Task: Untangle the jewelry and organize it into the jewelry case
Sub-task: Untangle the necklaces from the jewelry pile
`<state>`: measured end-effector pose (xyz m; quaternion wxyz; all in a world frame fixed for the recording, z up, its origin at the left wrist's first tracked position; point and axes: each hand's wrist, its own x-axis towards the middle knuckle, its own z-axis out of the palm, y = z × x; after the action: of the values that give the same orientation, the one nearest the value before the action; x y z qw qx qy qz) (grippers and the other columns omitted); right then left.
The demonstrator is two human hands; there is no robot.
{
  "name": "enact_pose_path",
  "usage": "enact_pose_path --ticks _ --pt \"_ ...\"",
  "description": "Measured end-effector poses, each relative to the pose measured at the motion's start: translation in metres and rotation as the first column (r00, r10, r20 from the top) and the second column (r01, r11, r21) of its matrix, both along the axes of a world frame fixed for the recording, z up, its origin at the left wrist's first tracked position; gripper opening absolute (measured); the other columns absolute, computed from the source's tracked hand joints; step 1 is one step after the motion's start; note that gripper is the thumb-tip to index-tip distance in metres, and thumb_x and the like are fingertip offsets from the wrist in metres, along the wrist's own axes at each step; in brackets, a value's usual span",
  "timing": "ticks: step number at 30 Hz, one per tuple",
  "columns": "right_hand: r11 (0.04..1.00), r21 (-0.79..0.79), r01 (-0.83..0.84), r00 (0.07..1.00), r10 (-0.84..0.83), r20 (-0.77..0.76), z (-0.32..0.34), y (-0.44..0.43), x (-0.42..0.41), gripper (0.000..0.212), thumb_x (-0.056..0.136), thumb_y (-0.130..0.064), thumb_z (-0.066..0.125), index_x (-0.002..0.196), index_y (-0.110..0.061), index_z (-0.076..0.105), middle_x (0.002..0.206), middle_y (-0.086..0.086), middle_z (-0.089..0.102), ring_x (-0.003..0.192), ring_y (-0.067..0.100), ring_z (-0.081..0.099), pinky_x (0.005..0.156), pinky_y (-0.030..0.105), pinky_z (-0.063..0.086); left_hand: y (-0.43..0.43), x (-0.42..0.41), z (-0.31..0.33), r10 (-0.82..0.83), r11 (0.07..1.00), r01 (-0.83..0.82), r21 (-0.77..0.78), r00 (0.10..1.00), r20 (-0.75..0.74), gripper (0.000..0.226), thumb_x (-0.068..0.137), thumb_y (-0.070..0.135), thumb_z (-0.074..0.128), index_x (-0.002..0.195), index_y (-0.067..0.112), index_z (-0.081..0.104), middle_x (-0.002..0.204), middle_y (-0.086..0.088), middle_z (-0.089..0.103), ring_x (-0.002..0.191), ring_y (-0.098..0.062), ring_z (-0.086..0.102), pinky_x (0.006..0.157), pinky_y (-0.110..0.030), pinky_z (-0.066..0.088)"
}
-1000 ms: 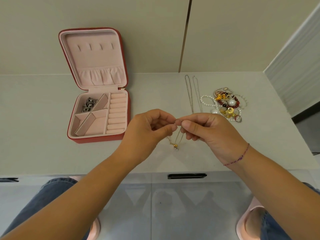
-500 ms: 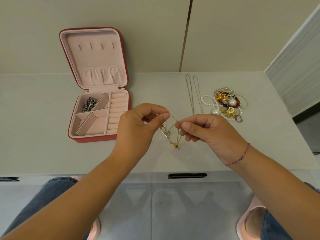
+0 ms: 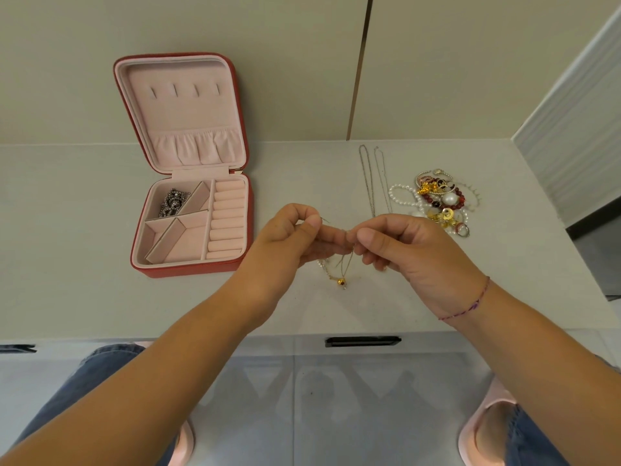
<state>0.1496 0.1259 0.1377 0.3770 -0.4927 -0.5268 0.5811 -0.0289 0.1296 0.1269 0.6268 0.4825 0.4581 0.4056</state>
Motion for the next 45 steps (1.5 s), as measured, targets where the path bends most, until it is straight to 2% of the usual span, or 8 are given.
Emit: enact_pose_path --ticks 5,17,20,25,31,35,40,45 --pt "0.999 -0.040 -0.003 0.999 0.001 -0.045 -0.0015 0.0015 0.0020 0.015 0.087 -0.022 0.062 0.074 -0.019 0.069 0.076 -0.001 0.067 0.073 0.011 0.058 0.069 0.028 0.042 0.0014 -0.0010 0.0007 0.024 0.999 -0.021 -0.045 0.997 0.073 0.016 0.102 0.015 0.038 0.091 0.011 0.050 0.080 -0.007 0.071 0.080 -0.021 0.068 0.086 -0.036 0.051" --pt "0.992 -0.118 0.038 0.966 -0.067 -0.250 0.0002 0.0049 0.0023 0.019 0.077 -0.020 0.049 0.059 -0.014 0.051 0.093 0.006 0.070 0.090 0.017 0.064 0.082 0.031 0.048 0.0007 -0.0008 0.0021 0.002 0.999 -0.001 -0.034 0.999 0.047 0.011 0.095 0.018 0.049 0.090 0.013 0.058 0.066 -0.001 0.064 0.067 -0.015 0.061 0.083 -0.034 0.051" --pt "0.992 -0.123 0.015 0.952 -0.051 -0.300 0.0003 0.0043 0.0028 0.025 0.081 -0.023 0.051 0.057 -0.018 0.055 0.084 0.008 0.070 0.081 0.019 0.064 0.076 0.029 0.053 -0.0003 0.0003 0.0014 -0.016 1.000 0.016 -0.009 1.000 0.023 0.016 0.084 0.028 0.056 0.089 0.013 0.059 0.068 -0.001 0.066 0.071 -0.015 0.062 0.084 -0.034 0.051" --pt "0.988 -0.155 0.017 0.951 -0.064 -0.304 0.0027 0.0038 0.0035 0.020 0.079 -0.026 0.053 0.063 -0.014 0.053 0.075 0.005 0.066 0.056 0.014 0.053 0.057 0.022 0.046 0.0002 0.0009 -0.0005 0.005 0.999 -0.003 0.036 0.998 -0.055 0.014 0.096 0.016 0.050 0.097 0.007 0.061 0.091 0.001 0.072 0.089 -0.013 0.067 0.087 -0.028 0.054" --pt "0.988 -0.153 0.032 0.946 -0.079 -0.314 0.0028 0.0055 0.0042 0.020 0.078 -0.024 0.054 0.060 -0.015 0.055 0.074 0.004 0.063 0.052 0.012 0.046 0.050 0.020 0.038 0.0003 0.0003 -0.0013 -0.003 1.000 0.004 0.027 1.000 -0.029 0.012 0.097 0.017 0.048 0.092 0.012 0.058 0.093 -0.004 0.074 0.095 -0.021 0.068 0.094 -0.038 0.051" --pt "0.994 -0.109 0.022 0.971 -0.048 -0.235 0.0024 0.0046 0.0049 0.018 0.078 -0.024 0.061 0.060 -0.020 0.059 0.076 0.010 0.056 0.053 0.011 0.042 0.051 0.020 0.034 0.0014 0.0002 -0.0026 0.003 1.000 -0.002 0.019 1.000 -0.026 0.014 0.098 0.016 0.046 0.092 0.013 0.058 0.095 -0.003 0.073 0.096 -0.020 0.068 0.091 -0.036 0.051" --pt "0.997 0.056 0.049 0.999 -0.050 0.018 -0.0040 0.0023 0.0030 0.024 0.078 0.003 0.069 0.072 -0.015 0.054 0.069 -0.002 0.052 0.061 0.008 0.045 0.055 0.016 0.042 0.0011 0.0005 -0.0010 -0.018 1.000 0.019 -0.004 0.999 0.035 0.015 0.099 0.016 0.044 0.090 0.013 0.055 0.096 -0.006 0.073 0.092 -0.020 0.068 0.087 -0.032 0.051" --pt "0.996 0.093 -0.012 0.994 0.001 0.109 -0.0054 0.0016 0.0025 0.016 0.078 -0.002 0.071 0.081 -0.016 0.065 0.054 -0.010 0.042 0.054 0.007 0.038 0.057 0.018 0.041 -0.0011 -0.0010 0.0017 -0.033 0.999 0.036 -0.032 0.996 0.085 0.012 0.098 0.016 0.045 0.091 0.011 0.054 0.097 -0.009 0.073 0.089 -0.025 0.070 0.082 -0.032 0.055"
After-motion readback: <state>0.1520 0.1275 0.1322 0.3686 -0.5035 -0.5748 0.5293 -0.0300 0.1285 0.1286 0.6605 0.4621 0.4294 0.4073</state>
